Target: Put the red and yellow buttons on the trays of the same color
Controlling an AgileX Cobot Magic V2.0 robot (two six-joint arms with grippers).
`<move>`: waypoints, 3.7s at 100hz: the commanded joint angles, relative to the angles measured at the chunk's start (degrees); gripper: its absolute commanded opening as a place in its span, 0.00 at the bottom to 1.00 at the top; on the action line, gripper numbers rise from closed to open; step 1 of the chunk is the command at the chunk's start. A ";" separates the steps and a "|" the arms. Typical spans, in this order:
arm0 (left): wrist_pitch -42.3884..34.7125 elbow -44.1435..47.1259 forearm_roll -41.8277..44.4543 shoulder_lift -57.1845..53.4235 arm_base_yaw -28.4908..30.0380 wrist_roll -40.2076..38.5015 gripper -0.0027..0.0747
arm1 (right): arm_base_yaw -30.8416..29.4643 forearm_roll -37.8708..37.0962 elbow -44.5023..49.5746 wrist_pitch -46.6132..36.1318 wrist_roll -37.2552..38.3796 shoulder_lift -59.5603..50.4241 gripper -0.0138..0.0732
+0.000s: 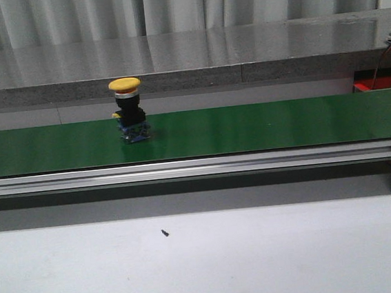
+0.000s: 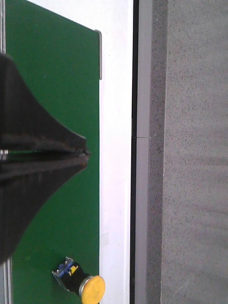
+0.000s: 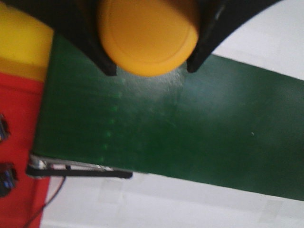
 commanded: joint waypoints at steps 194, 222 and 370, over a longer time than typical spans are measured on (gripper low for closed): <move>-4.33 -1.71 -0.72 -0.17 -0.43 -0.14 0.01 | -20.14 6.59 15.02 -9.04 0.02 -4.25 0.80; -4.33 -1.71 -0.72 -0.17 -0.43 -0.14 0.01 | -12.77 6.58 8.69 -1.12 -4.57 -9.01 0.80; -4.33 -1.71 -0.72 -0.17 -0.43 -0.14 0.01 | 15.57 6.57 -10.27 -13.25 -12.84 17.85 0.36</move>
